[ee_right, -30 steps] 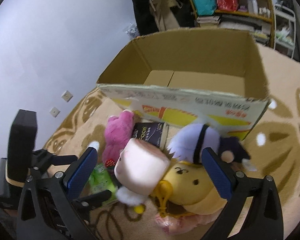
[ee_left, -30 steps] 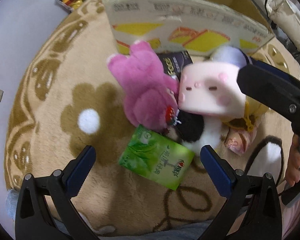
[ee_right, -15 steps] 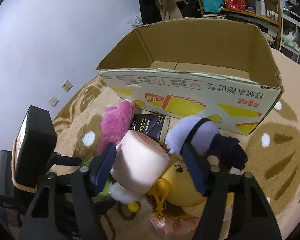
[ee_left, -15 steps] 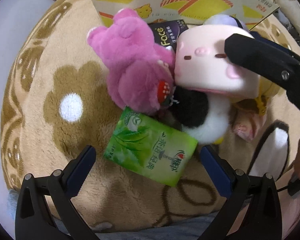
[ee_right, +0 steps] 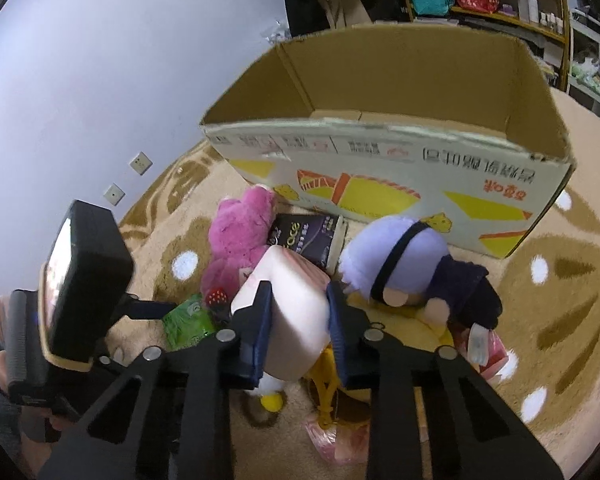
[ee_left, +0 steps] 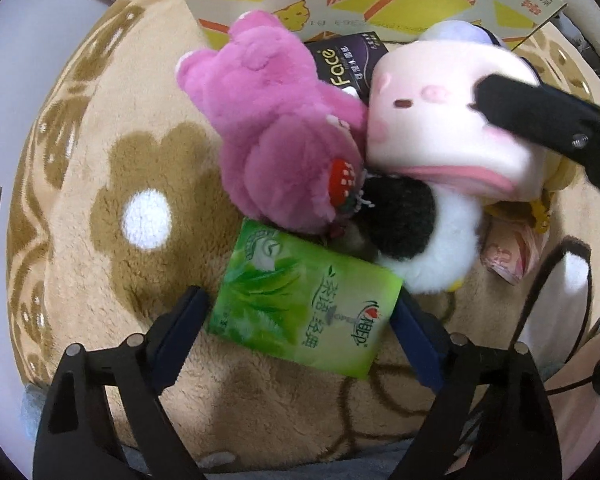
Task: Organize soft objects
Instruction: 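Close right tool on marshmallow plush while left tool grasps green tea pouch, then lift and carry both held items over the cardboard box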
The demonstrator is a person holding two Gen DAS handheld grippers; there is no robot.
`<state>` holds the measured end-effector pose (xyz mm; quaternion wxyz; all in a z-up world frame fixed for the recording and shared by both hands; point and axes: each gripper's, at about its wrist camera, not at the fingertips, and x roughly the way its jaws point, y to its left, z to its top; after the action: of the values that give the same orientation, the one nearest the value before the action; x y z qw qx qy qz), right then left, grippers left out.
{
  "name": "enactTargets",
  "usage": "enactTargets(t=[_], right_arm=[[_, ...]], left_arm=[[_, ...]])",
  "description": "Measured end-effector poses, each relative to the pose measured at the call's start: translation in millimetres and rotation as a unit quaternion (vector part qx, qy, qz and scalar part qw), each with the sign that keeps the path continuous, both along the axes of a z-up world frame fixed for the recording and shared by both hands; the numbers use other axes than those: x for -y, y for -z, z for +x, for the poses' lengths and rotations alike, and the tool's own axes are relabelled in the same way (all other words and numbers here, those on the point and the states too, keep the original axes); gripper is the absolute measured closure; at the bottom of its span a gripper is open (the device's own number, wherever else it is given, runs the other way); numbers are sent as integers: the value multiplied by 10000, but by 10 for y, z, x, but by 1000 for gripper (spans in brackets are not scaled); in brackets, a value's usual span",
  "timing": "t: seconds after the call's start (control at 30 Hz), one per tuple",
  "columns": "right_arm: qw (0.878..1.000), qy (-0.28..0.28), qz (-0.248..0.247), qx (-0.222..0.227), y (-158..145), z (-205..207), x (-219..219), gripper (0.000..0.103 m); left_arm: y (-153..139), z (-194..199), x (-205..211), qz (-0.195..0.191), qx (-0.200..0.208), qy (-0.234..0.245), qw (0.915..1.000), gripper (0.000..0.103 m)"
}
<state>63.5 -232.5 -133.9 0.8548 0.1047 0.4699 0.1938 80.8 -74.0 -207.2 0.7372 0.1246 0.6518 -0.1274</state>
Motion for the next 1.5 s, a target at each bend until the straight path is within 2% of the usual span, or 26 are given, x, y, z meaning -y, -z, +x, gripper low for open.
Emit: enactTargets(t=[0.03,0.23,0.4,0.57,0.77,0.97,1.2,1.5], right_arm=[[10000,24,0,41,-17,-11,7,76],[9993,255,46,275,-159,-104,117,76],[9971,484,22,583,-344,-243,200,76],[9942,821,34,691,-503,-363,308,76],[9876,1236,35,965,-726,-557,473,76],[9814,1353,-67,1358,-935,-636,504,76],[9757,1415,-321,1641,-1044,-645,486,76],[9690,1596,-257,1867,-1149,-490,552,76]], left_arm=[[-1,-13,16,22,13,-1,10000,22],[1,10,40,48,103,-56,9999,23],[-126,-41,-50,116,264,-192,9994,23],[-337,-74,-172,7,707,-442,9965,23],[-777,-196,-271,-120,1698,-659,9832,23],[-1242,-304,-296,-248,2600,-486,9641,23],[-1570,-316,-142,-290,3136,-164,9490,23],[-1862,-97,-181,-266,3562,-259,9337,23]])
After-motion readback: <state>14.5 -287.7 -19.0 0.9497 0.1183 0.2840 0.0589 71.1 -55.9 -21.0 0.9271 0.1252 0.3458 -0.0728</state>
